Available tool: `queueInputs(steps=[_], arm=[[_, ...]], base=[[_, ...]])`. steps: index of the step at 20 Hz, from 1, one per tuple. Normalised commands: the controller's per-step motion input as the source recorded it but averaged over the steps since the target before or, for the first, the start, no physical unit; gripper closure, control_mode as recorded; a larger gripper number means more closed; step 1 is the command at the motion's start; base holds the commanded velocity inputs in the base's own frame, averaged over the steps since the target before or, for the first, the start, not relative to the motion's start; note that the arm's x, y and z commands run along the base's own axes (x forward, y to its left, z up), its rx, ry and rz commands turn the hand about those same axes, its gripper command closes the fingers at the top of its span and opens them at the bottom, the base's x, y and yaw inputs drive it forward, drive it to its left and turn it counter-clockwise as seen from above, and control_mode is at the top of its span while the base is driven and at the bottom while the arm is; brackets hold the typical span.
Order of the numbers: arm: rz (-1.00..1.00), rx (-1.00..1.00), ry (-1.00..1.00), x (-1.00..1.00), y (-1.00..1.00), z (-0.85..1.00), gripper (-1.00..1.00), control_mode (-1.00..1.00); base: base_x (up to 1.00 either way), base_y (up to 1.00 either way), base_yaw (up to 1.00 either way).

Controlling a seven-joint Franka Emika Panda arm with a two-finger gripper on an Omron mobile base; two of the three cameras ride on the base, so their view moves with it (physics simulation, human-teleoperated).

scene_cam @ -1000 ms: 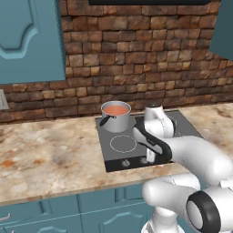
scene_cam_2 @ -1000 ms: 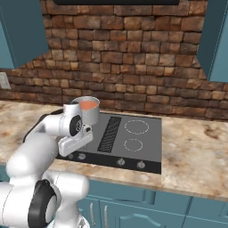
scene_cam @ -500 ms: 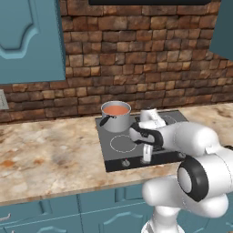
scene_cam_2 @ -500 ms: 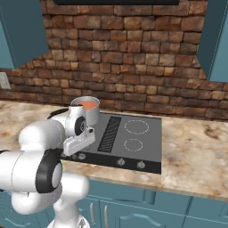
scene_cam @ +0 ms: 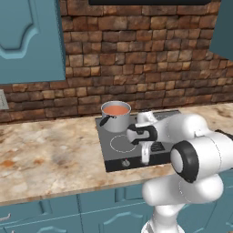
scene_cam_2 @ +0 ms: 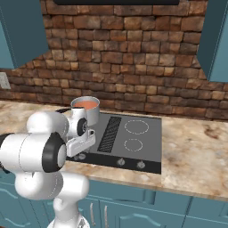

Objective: Wait until the marinara sauce is simmered to a deep red color and then turn off the stove.

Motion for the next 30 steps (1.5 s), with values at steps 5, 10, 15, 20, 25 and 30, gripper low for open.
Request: queueInputs(steps=[5, 10, 15, 20, 25, 30], arm=[[0.02, 0.00, 0.01, 0.00, 0.11, -0.28, -1.00, -1.00], [0.02, 0.00, 0.00, 0.00, 0.03, -0.15, -1.00, -1.00], [0.02, 0.00, 0.00, 0.00, 0.00, -0.11, -1.00, -1.00], [0.01, 0.00, 0.00, 0.00, 0.00, -0.06, -1.00, -1.00], [0.00, 0.00, 0.00, 0.00, 0.00, 0.00, -1.00, -1.00], [0.00, 0.00, 0.00, 0.00, 0.00, 0.00, -1.00, -1.00]], base=[[0.00, 0.00, 0.00], [0.00, 0.00, 0.00], [0.00, 0.00, 0.00], [0.00, 0.00, 0.00], [0.00, 0.00, 0.00], [0.00, 0.00, 0.00]])
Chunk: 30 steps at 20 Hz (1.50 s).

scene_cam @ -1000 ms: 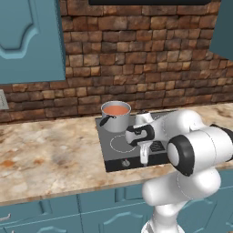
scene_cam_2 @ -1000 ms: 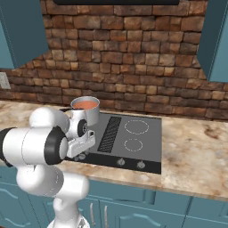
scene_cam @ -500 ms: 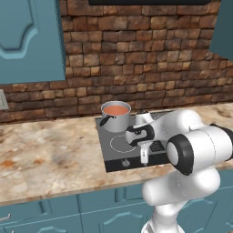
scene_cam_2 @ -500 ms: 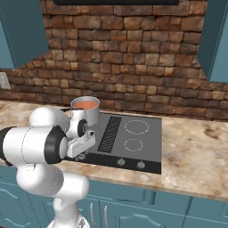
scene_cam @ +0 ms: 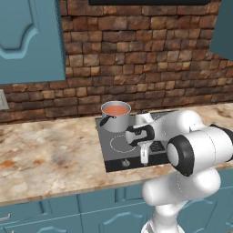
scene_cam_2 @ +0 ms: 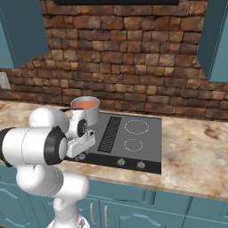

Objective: Wait until the marinara sauce is simmered to a deep red color and then turn off the stove.

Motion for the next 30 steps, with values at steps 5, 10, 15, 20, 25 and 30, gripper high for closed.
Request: queueInputs(steps=[5, 10, 15, 20, 25, 30], arm=[[0.00, 0.00, 0.00, 0.00, 0.00, 0.00, -1.00, -1.00], [0.00, 0.00, 0.00, 0.00, 0.00, 0.00, -1.00, -1.00], [0.00, 0.00, 0.00, 0.00, 0.00, 0.00, -1.00, -1.00], [0.00, 0.00, 0.00, 0.00, 0.00, 0.00, -1.00, -1.00], [0.00, 0.00, 0.00, 0.00, 0.00, 0.00, -1.00, -1.00], [0.00, 0.00, 0.00, 0.00, 0.00, 0.00, -1.00, -1.00]], base=[[0.00, 0.00, 0.00], [0.00, 0.00, 0.00], [0.00, 0.00, 0.00], [0.00, 0.00, 0.00], [0.00, 0.00, 0.00], [0.00, 0.00, 0.00]])
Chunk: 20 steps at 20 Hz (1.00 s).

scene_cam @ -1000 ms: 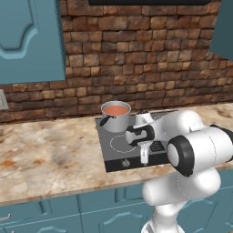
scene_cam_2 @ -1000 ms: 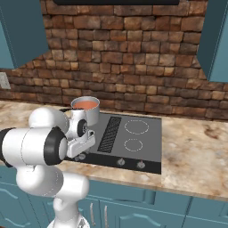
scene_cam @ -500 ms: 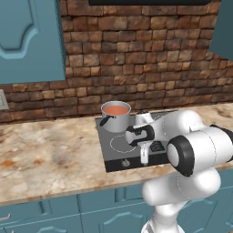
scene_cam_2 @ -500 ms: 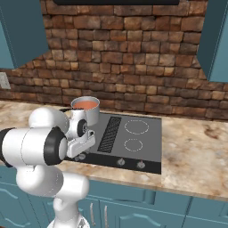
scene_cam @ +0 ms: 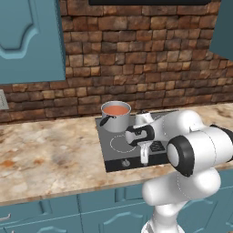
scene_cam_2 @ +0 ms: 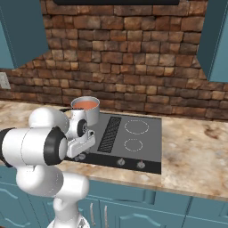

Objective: Wait until the marinara sauce is simmered to a deep red color and then turn off the stove.

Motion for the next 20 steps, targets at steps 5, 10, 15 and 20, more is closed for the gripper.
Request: queueInputs(steps=[5, 10, 15, 20], arm=[[0.00, 0.00, 0.00, 0.00, 0.00, 0.00, -1.00, -1.00], [0.00, 0.00, 0.00, 0.00, 0.00, 0.00, -1.00, -1.00], [0.00, 0.00, 0.00, 0.00, 0.00, 0.00, -1.00, -1.00], [0.00, 0.00, 0.00, 0.00, 0.00, 0.00, -1.00, -1.00]], base=[[0.00, 0.00, 0.00], [0.00, 0.00, 0.00], [0.00, 0.00, 0.00], [0.00, 0.00, 0.00]])
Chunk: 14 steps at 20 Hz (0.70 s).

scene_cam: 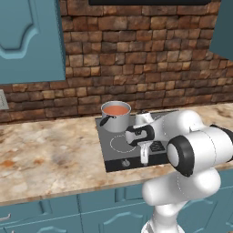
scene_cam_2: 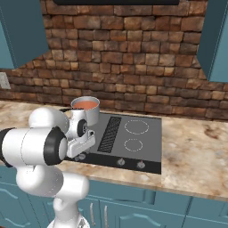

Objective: Wait until the marinara sauce is simmered to a deep red color and then turn off the stove.

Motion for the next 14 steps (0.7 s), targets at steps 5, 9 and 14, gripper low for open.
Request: queueInputs(steps=[5, 9, 14], arm=[[0.00, 0.00, 0.00, 0.00, 0.00, 0.00, -1.00, -1.00], [0.00, 0.00, 0.00, 0.00, 0.00, 0.00, -1.00, -1.00], [0.00, 0.00, 0.00, 0.00, 0.00, 0.00, -1.00, -1.00]], base=[[0.00, 0.00, 0.00], [0.00, 0.00, 0.00], [0.00, 0.00, 0.00]])
